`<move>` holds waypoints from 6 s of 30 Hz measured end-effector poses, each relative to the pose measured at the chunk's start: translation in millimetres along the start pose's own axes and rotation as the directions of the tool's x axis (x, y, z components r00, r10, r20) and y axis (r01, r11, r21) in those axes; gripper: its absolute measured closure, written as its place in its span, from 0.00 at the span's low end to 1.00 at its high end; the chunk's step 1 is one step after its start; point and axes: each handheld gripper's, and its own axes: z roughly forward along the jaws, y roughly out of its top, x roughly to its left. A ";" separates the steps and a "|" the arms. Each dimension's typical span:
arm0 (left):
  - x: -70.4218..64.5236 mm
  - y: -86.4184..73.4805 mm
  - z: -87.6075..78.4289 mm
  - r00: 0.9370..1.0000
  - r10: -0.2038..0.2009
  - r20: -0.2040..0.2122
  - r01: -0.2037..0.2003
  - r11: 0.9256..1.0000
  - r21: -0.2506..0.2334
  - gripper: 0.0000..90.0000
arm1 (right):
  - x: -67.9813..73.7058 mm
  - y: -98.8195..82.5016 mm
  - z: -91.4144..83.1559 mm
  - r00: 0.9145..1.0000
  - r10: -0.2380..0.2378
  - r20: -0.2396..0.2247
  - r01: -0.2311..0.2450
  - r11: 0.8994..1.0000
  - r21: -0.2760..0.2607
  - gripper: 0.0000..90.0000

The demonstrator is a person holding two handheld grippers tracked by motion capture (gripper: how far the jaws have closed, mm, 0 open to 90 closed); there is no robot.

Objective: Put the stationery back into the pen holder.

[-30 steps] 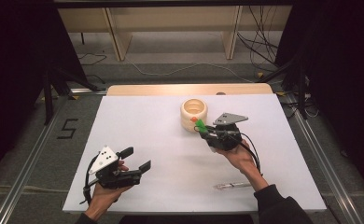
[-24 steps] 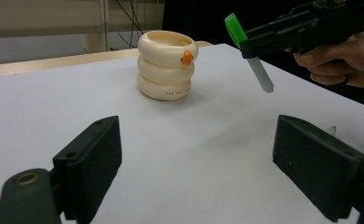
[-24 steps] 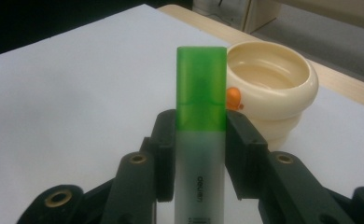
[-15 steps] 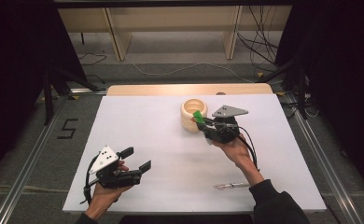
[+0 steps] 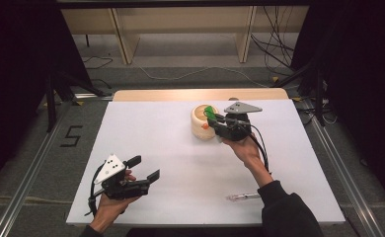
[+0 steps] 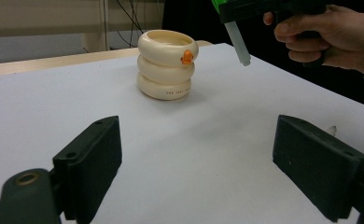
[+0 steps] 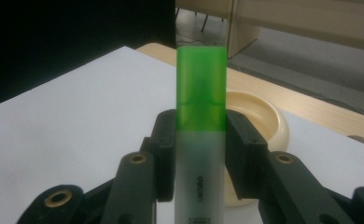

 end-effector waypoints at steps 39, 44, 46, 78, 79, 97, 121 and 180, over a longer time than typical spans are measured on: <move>-0.1 0.0 -0.3 1.000 0.004 0.004 -0.004 1.000 0.003 0.17 | -4.8 33.8 19.8 0.999 0.025 0.033 -0.023 0.999 -0.040 0.75; 0.0 0.0 -0.3 1.000 0.004 0.004 -0.004 1.000 0.002 0.17 | -5.8 38.3 22.9 0.999 0.027 0.036 -0.025 0.999 -0.046 0.75; 0.0 0.0 -0.3 1.000 0.005 0.004 -0.005 1.000 0.002 0.17 | -6.5 40.5 23.7 0.999 0.031 0.042 -0.029 0.998 -0.047 0.75; -0.2 0.0 -0.3 1.000 0.003 0.007 -0.003 1.000 0.002 0.17 | -12.3 52.5 50.9 0.994 0.055 0.095 -0.049 0.997 -0.063 0.75; 0.1 0.1 -0.6 1.000 0.005 0.007 -0.005 1.000 0.001 0.17 | -12.2 53.0 51.6 0.994 0.059 0.095 -0.053 0.996 -0.066 0.75; 0.1 0.3 -0.7 1.000 0.001 0.005 -0.001 1.000 -0.004 0.17 | -14.2 53.0 66.7 0.991 0.060 0.119 -0.053 0.997 -0.058 0.75; -1.1 0.7 -1.0 1.000 0.000 0.010 0.000 1.000 -0.007 0.17 | -18.8 42.9 84.7 0.985 0.073 0.156 -0.069 0.997 -0.033 0.75; -2.0 0.2 -1.0 1.000 0.007 0.013 -0.007 1.000 -0.003 0.17 | -19.8 15.3 99.8 0.981 0.093 0.170 -0.095 0.996 0.000 0.74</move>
